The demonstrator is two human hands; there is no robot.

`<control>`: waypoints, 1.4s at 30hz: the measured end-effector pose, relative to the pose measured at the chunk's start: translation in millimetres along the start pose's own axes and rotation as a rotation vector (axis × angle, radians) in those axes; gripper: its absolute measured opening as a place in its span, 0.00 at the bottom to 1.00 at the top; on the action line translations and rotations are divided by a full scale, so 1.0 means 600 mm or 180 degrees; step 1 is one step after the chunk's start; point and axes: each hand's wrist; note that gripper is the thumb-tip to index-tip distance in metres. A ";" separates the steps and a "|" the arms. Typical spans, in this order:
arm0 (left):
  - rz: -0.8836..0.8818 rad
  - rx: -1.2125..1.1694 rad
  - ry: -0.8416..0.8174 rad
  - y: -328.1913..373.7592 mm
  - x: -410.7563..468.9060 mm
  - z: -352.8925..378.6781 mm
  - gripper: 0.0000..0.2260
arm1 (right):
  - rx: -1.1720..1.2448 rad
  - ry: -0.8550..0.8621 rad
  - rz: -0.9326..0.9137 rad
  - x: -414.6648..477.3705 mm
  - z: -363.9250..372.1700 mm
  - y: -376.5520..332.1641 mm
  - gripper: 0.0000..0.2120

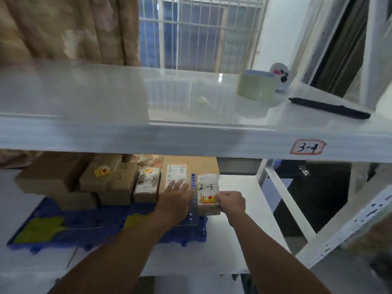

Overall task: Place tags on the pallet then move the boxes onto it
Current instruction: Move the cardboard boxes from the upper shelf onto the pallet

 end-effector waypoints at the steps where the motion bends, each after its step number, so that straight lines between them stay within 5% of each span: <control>1: -0.0106 0.0079 -0.0092 -0.006 0.004 0.011 0.21 | -0.0048 -0.0020 0.0046 0.017 0.010 0.002 0.09; 14: 0.0070 0.0487 -0.0090 -0.050 0.000 0.028 0.28 | -0.0183 -0.0117 0.0109 0.115 0.062 -0.012 0.10; 20: -0.0139 0.0238 0.0285 -0.067 -0.022 0.019 0.25 | -0.0366 -0.0120 -0.0053 0.110 0.075 -0.013 0.11; 24: -0.0470 0.0351 0.0490 -0.119 -0.055 0.005 0.14 | -0.0459 -0.0139 -0.0150 0.103 0.084 -0.011 0.11; 34: -0.0242 0.1715 -0.1102 -0.218 -0.144 0.019 0.25 | -0.0556 -0.0031 -0.0280 0.095 0.103 -0.008 0.14; 42: -0.0344 0.1607 -0.0944 -0.223 -0.154 0.031 0.27 | -0.0510 -0.0032 -0.0229 0.090 0.112 -0.001 0.16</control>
Point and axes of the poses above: each hand's wrist, its own x-axis towards the middle knuckle, its own z-axis out of the palm, y = z × x, and after that the axes turned 15 degrees about z, right-handed
